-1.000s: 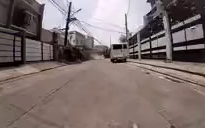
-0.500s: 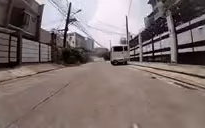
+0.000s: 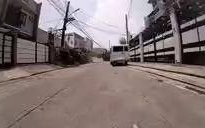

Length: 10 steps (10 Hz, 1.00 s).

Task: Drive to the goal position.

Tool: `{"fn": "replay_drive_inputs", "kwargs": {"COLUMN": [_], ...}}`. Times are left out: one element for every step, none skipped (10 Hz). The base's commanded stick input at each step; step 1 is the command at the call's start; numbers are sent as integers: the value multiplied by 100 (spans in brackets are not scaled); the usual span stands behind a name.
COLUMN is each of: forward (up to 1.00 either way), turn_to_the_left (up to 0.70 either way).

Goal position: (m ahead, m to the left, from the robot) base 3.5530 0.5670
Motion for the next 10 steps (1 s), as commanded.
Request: {"fn": "replay_drive_inputs", "kwargs": {"forward": [85, 85, 85, 85, 85, 85, 85, 85, 85, 85], "turn_to_the_left": [0, 30, 34, 34, 26, 0, 0, 0, 0, 0]}}
